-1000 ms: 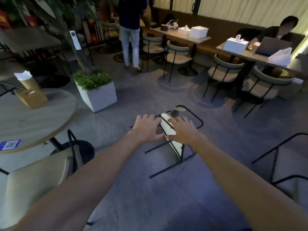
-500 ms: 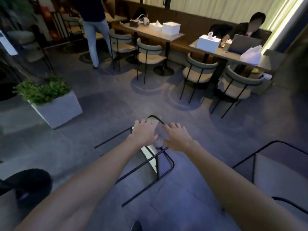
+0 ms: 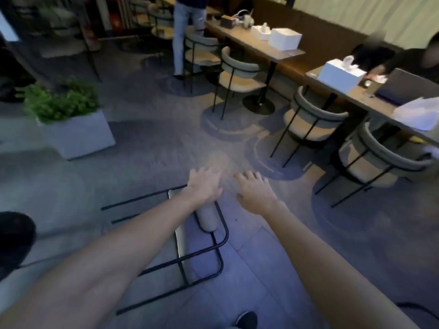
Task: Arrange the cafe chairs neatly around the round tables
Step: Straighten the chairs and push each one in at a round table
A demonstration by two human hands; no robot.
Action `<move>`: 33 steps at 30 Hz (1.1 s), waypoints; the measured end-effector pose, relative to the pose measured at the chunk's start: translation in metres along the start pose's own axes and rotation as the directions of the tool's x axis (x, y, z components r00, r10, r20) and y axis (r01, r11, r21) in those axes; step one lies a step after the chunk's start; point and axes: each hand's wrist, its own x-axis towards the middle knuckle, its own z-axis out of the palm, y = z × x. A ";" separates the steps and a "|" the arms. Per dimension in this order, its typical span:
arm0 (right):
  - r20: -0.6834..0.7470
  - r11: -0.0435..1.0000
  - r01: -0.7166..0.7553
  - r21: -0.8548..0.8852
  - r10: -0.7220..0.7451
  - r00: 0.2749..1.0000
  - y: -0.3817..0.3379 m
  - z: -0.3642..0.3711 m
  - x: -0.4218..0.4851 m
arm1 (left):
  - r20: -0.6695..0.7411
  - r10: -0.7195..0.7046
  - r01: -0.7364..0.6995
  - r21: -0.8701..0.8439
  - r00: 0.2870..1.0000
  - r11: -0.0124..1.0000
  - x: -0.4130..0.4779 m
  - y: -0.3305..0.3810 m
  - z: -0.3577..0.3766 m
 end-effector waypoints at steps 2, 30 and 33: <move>0.022 0.997 0.075 -0.020 -0.075 0.997 0.032 0.003 0.023 | 0.012 -0.105 0.106 -0.024 0.994 0.994 0.024 0.012 0.007; 0.302 0.468 0.859 -0.208 -0.804 0.512 0.100 0.018 0.390 | 0.174 -0.806 0.823 -0.190 0.566 0.536 0.246 -0.006 0.062; 0.345 0.326 0.926 -0.189 -0.861 0.373 0.089 0.025 0.404 | 0.205 -0.859 0.877 -0.218 0.470 0.428 0.248 0.008 0.071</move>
